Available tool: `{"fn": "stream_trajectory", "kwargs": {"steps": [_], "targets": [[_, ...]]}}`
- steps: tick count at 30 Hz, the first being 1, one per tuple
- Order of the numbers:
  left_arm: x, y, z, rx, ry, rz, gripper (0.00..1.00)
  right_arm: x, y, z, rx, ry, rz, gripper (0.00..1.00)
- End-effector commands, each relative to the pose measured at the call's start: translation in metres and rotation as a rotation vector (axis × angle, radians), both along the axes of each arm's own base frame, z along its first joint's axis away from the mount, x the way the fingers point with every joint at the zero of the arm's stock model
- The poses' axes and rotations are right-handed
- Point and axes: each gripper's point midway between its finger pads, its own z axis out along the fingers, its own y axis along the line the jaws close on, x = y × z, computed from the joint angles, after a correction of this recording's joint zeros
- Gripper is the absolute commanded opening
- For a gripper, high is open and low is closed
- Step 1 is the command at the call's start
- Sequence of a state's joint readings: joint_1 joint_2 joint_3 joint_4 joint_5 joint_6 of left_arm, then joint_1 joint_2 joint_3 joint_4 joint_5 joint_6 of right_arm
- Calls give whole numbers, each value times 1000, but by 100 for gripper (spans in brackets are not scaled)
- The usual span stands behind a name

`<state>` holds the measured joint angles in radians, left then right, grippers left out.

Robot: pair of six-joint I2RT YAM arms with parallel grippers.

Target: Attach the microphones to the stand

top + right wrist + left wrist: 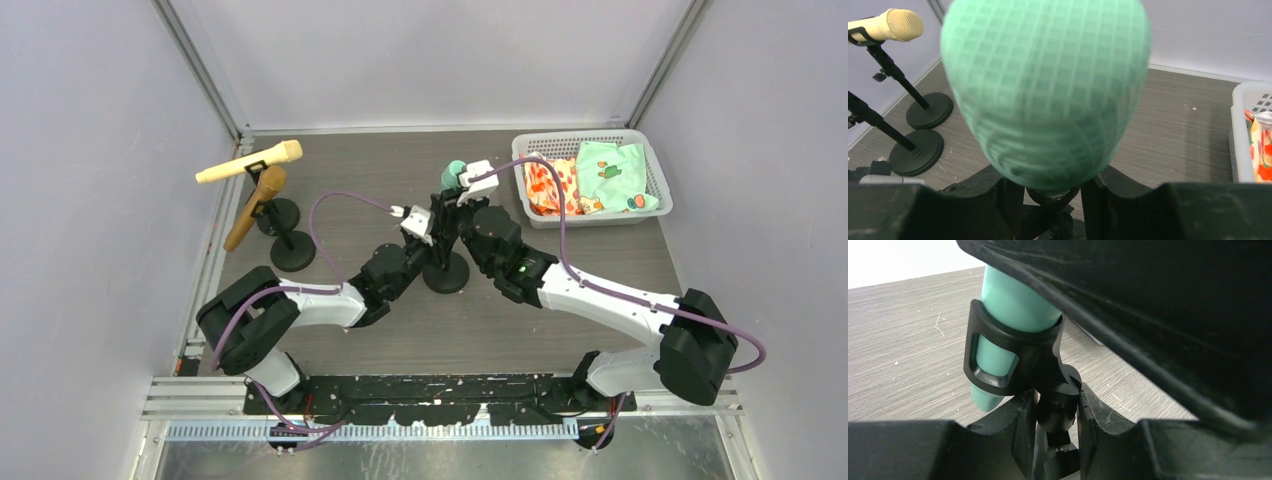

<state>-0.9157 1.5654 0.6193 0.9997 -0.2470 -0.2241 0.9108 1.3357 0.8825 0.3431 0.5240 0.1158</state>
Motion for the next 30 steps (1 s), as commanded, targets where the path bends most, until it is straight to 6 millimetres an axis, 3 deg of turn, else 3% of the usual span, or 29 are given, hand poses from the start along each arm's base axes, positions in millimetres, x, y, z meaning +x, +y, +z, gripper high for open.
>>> {"fn": "stream_trajectory", "kwargs": {"steps": [1,9,12,14,18,24,26,30], "targets": [[-14,-14,53,-137,-113,-77,0,-63,-51,-198,-533,489,93,1],[-13,-9,51,-137,-109,-55,0,-64,-52,-203,-516,496,90,1],[-12,-6,48,-133,-102,-41,0,-63,-50,-183,-451,456,86,1],[-12,-5,45,-130,-99,-38,0,-61,-46,-157,-379,402,95,2],[-13,-5,41,-126,-89,-42,0,-61,-39,-114,-281,318,130,23],[-13,-6,34,-110,-77,-44,0,-59,-30,-57,-161,214,158,40],[-13,-6,31,-105,-73,-44,0,-59,-29,-41,-120,183,160,54],[-12,-6,28,-99,-68,-41,0,-61,-25,-8,-39,121,186,70]]}}
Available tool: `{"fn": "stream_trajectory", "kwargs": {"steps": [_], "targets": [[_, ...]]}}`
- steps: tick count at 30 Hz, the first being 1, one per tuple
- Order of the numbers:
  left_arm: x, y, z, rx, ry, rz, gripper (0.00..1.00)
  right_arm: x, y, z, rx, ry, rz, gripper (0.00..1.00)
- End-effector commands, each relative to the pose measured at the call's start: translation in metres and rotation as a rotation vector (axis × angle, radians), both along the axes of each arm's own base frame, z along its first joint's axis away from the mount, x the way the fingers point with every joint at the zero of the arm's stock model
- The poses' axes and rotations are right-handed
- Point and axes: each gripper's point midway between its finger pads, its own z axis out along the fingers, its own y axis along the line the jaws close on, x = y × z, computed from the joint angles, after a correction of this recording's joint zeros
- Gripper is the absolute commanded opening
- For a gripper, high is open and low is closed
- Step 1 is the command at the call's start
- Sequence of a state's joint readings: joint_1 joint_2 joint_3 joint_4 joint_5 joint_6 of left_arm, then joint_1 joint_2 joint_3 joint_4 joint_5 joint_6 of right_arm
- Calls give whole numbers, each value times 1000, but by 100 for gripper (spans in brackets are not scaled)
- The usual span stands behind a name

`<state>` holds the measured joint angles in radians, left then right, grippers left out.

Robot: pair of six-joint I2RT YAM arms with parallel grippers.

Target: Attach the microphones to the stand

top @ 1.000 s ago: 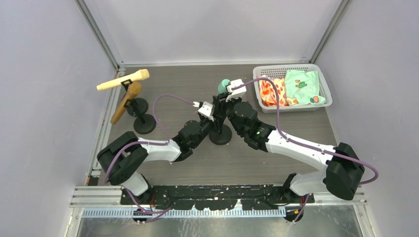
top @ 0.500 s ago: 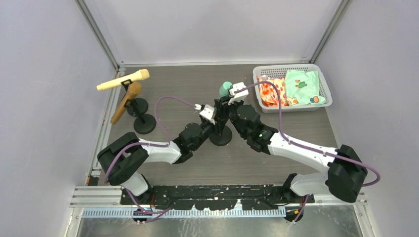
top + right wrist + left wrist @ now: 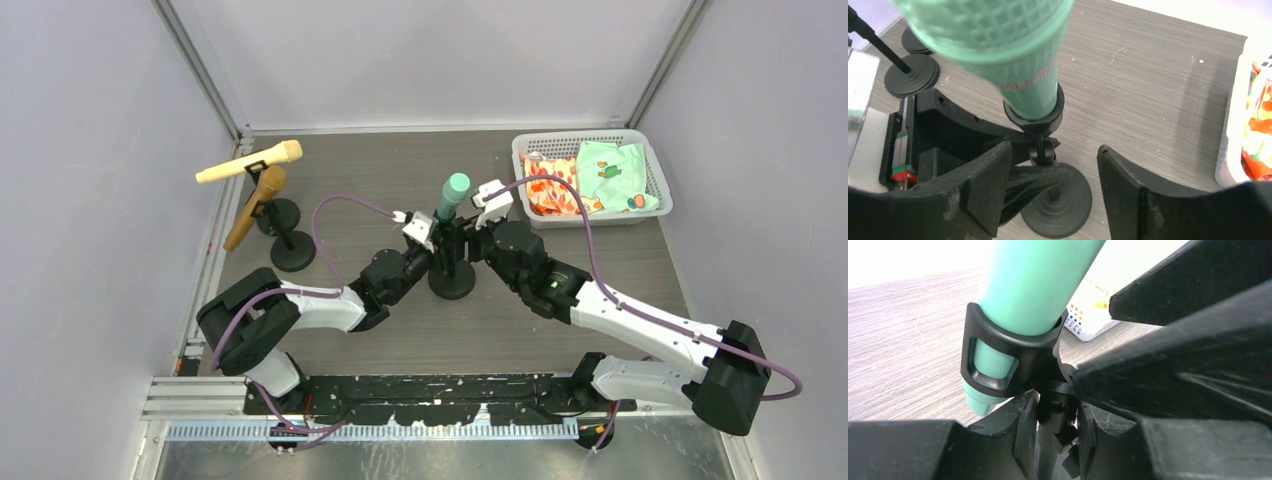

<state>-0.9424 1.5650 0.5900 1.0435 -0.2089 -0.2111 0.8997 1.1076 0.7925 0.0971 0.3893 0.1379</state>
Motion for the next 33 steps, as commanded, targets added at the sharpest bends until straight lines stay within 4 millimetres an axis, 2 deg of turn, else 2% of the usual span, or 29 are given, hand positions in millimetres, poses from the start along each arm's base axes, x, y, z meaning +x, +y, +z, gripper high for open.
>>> {"fn": "stream_trajectory", "kwargs": {"steps": [1,5,6,9,14,15,16,17,20,26,33], "targets": [[4,3,29,-98,-45,23,0,-18,4,11,28,19,75,73],[5,3,26,-86,-44,23,0,-29,-3,33,80,-17,99,81],[5,3,25,-81,-43,24,0,-32,-8,43,101,-33,98,82],[5,3,24,-66,-46,25,0,-42,-23,54,91,-18,85,82],[3,5,23,-28,-62,21,0,-60,-41,73,46,94,76,83],[2,5,23,-15,-67,18,0,-64,-43,85,54,116,73,84],[1,5,22,-6,-69,16,0,-67,-45,84,42,154,69,84],[0,4,22,6,-75,12,0,-71,-46,95,53,172,74,84],[-3,4,21,35,-90,1,0,-77,-48,110,65,247,50,84],[-10,1,14,94,-107,-16,0,-78,-41,126,99,366,3,84],[-17,-2,11,124,-121,-27,0,-56,-39,123,15,403,-110,84]]}}
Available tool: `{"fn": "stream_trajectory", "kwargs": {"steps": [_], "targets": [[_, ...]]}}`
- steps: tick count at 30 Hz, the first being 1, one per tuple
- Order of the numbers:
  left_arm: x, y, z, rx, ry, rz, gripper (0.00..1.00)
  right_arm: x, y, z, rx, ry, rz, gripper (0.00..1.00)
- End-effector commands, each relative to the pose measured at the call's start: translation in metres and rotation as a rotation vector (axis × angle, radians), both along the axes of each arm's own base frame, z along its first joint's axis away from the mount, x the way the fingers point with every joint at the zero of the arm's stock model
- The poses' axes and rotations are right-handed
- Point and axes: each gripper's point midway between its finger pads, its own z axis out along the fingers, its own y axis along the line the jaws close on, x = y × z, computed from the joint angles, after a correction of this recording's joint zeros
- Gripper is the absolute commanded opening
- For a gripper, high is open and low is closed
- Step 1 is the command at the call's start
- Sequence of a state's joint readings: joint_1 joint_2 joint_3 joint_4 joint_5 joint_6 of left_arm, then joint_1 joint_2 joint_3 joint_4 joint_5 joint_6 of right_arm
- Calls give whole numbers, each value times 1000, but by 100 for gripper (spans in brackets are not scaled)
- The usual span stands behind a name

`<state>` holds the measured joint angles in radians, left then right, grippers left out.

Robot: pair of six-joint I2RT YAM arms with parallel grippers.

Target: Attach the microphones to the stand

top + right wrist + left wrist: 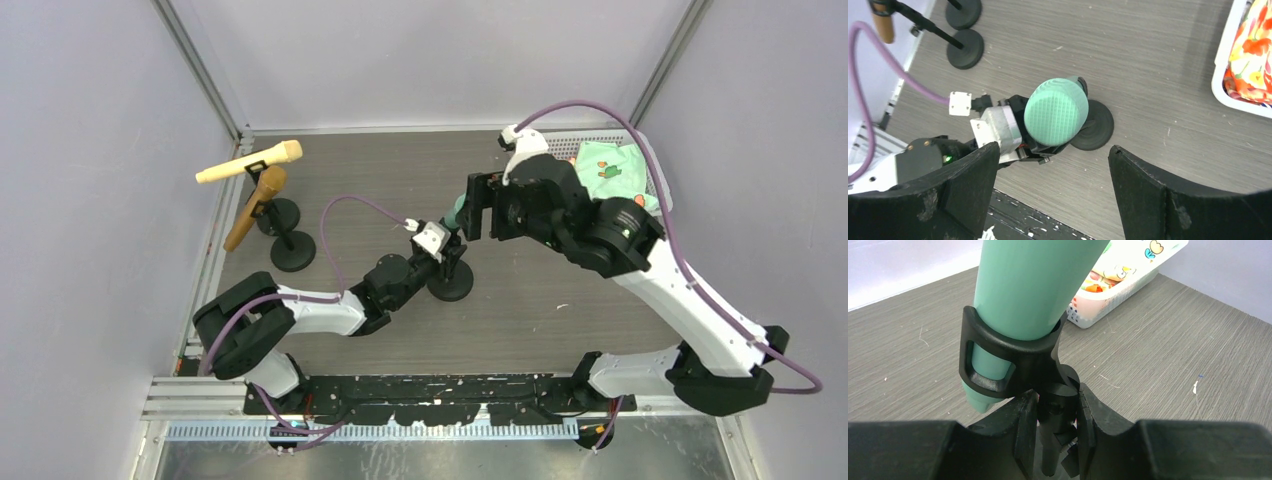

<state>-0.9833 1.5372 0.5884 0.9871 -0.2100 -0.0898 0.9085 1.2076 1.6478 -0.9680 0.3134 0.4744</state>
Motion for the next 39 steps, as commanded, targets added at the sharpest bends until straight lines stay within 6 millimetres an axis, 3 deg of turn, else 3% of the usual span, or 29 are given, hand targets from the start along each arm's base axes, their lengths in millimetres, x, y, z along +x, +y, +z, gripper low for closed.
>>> {"fn": "stream_trajectory", "kwargs": {"steps": [1,8,14,20,29,33,39], "targets": [[-4,2,13,12,-55,2,0,6,-7,-1,-54,37,-69,84],[-8,0,10,24,-57,-1,0,23,3,-4,-124,41,-93,84],[-10,1,9,24,-56,-2,0,35,4,-19,-182,70,-109,78],[-12,0,9,25,-59,-6,0,42,12,-37,-211,128,-82,75],[-15,-3,5,41,-63,-17,0,46,16,-46,-232,183,-49,73],[-15,-3,4,42,-63,-15,0,44,16,-53,-264,206,-36,67],[-15,-5,5,44,-65,-18,0,43,13,-64,-314,234,-28,48]]}}
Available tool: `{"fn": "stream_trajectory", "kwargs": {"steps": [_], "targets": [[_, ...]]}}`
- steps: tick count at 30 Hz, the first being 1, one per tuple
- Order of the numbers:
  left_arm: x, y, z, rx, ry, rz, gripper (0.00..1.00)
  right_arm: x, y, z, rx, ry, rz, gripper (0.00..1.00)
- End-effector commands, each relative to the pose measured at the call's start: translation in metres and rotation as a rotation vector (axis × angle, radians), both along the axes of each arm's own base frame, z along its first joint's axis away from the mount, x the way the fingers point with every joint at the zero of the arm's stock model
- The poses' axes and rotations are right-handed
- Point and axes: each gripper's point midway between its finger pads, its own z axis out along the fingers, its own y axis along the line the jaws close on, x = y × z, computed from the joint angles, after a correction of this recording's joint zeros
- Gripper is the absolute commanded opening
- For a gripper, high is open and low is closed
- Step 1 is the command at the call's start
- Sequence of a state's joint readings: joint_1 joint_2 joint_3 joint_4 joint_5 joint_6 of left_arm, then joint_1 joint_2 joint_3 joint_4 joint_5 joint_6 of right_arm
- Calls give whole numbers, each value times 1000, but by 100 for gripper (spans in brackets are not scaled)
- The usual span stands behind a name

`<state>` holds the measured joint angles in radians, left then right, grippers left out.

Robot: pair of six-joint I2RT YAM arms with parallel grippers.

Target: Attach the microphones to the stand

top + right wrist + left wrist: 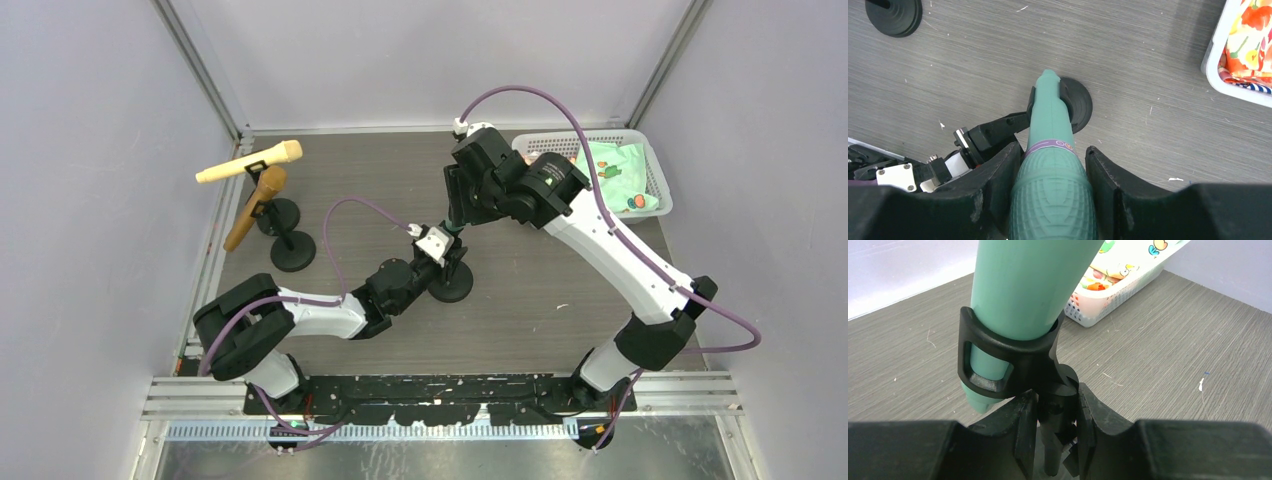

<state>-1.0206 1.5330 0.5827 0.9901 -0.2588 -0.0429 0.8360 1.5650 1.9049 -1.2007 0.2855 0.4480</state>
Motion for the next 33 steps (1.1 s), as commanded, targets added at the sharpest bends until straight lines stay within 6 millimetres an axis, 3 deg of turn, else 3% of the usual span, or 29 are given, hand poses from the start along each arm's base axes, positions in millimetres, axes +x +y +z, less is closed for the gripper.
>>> {"fn": "stream_trajectory", "kwargs": {"steps": [1,6,10,33], "targets": [[-9,-4,5,14,-34,-33,0,-1,-7,-6,-55,19,10,45],[-11,-6,4,19,-34,-38,0,1,-13,-14,-110,27,8,30],[-13,-8,4,40,-55,-43,0,5,-13,-22,-141,46,10,2],[-15,-8,7,61,-84,-38,0,-4,-18,-108,-394,303,106,1]]}}
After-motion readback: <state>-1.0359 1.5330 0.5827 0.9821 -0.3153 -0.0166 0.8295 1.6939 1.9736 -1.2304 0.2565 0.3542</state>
